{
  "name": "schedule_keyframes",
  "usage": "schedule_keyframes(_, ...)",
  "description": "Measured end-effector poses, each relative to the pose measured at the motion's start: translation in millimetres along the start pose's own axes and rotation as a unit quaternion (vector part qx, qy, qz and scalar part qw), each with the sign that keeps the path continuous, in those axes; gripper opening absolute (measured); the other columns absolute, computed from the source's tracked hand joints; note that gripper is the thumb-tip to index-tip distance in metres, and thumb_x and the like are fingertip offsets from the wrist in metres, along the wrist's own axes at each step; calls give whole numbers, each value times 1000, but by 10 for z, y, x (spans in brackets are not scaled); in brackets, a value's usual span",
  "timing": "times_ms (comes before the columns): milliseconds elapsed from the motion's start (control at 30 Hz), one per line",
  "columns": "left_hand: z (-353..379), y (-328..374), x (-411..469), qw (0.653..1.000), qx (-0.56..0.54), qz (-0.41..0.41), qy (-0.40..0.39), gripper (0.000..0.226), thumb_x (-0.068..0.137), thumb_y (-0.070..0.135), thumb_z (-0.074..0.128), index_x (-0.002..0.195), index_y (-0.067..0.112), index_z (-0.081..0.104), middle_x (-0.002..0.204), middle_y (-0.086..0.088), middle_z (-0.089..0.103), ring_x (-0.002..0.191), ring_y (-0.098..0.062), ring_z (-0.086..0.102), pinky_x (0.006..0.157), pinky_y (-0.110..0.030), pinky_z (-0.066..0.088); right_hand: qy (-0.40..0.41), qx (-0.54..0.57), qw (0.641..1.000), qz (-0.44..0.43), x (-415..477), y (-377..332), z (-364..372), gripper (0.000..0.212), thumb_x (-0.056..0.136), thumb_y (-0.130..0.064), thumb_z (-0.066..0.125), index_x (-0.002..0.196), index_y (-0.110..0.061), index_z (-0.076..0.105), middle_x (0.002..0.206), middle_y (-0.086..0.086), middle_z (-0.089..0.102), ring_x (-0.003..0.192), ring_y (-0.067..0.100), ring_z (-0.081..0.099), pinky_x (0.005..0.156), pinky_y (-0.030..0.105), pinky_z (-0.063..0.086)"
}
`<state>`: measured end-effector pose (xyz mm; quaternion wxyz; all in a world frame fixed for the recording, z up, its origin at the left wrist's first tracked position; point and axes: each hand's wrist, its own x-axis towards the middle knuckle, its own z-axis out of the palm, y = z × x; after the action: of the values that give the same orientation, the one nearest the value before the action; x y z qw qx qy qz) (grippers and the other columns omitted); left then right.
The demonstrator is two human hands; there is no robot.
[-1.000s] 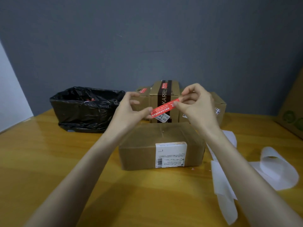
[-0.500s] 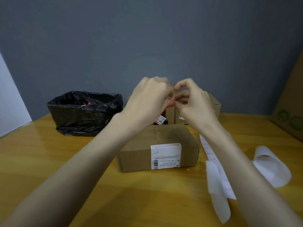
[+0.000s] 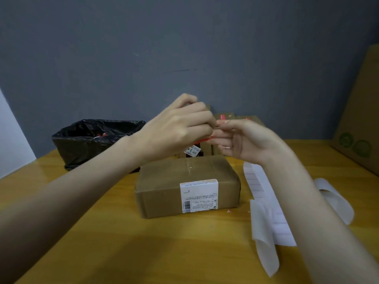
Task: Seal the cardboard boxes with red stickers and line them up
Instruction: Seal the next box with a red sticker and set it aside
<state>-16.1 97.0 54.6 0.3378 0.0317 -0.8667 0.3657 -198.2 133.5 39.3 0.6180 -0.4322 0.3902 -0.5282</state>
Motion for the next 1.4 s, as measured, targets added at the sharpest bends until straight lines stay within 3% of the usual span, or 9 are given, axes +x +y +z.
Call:
schedule_keyframes(100, -9, 46, -14, 995, -67, -57, 39, 18, 91, 13, 61, 78, 2, 68, 86, -8, 67, 79, -18, 55, 84, -33, 38, -7, 60, 997, 51, 9, 21, -56, 11, 93, -9, 46, 89, -12, 56, 69, 6, 72, 60, 15, 70, 43, 17, 48)
schedule_keyframes(200, -40, 91, 20, 956, -150, -227, 113, 16, 84, 13, 67, 76, -1, 67, 83, -8, 66, 80, -16, 58, 80, -31, 45, 25, 69, 997, 37, 48, 74, -118, 8, 92, -20, 51, 93, -12, 53, 72, 4, 70, 63, 16, 70, 42, 17, 48)
schedule_keyframes(333, -40, 106, 90, 866, -209, -439, 114, 9, 79, 18, 72, 74, 10, 69, 78, 5, 66, 77, -5, 58, 73, -11, 40, -27, -39, 999, 1, 54, 95, -39, 61, 68, -54, 58, 110, -10, 59, 100, 10, 68, 93, 23, 68, 67, 31, 57)
schedule_keyframes(533, -27, 174, 40, 729, -321, -583, 160, 8, 77, 16, 74, 75, 9, 71, 75, 2, 68, 74, -7, 62, 69, -18, 48, 7, -166, 984, -68, 56, 142, 81, 1, 82, -7, 66, 83, -8, 66, 83, 8, 68, 72, 15, 69, 65, 26, 59)
schedule_keyframes(733, 58, 257, -275, 562, -421, -683, 201, 6, 79, 11, 71, 79, 16, 73, 78, 5, 71, 80, -5, 63, 76, -24, 49, 78, -220, 959, -160, 74, 136, 82, 22, 79, 4, 67, 98, -8, 68, 77, 8, 71, 62, 10, 69, 57, 17, 55)
schedule_keyframes(867, 142, 381, -411, 541, -401, -707, 217, 8, 79, 5, 70, 81, 13, 72, 76, 0, 71, 75, -9, 66, 73, -22, 54, 136, -295, 924, -201, 147, 193, 125, 21, 77, 0, 71, 95, -7, 64, 74, 6, 70, 62, 10, 69, 55, 17, 53)
schedule_keyframes(1000, 227, 462, -459, 520, -390, -724, 230, 8, 80, 2, 69, 81, 10, 70, 75, -2, 70, 67, -5, 66, 66, -17, 53, 167, -341, 903, -201, 227, 315, 119, 22, 71, -6, 78, 88, -14, 66, 88, 3, 69, 79, 17, 69, 71, 29, 57)
schedule_keyframes(1267, 284, 478, -535, 525, -375, -731, 222, 17, 79, 10, 71, 95, 14, 68, 75, 4, 70, 66, 2, 65, 74, -19, 54, 182, -345, 901, -188, 302, 438, 146, 9, 74, -14, 77, 67, -14, 71, 74, 3, 71, 64, 9, 63, 64, 27, 52)
schedule_keyframes(1400, 262, 417, -580, 529, -379, -735, 190, 39, 78, 15, 72, 113, 27, 57, 78, 7, 72, 79, 4, 66, 82, -15, 43, 170, -313, 918, -173, 296, 410, 149, 12, 78, -12, 73, 67, -15, 69, 80, 7, 71, 79, 18, 70, 69, 32, 58)
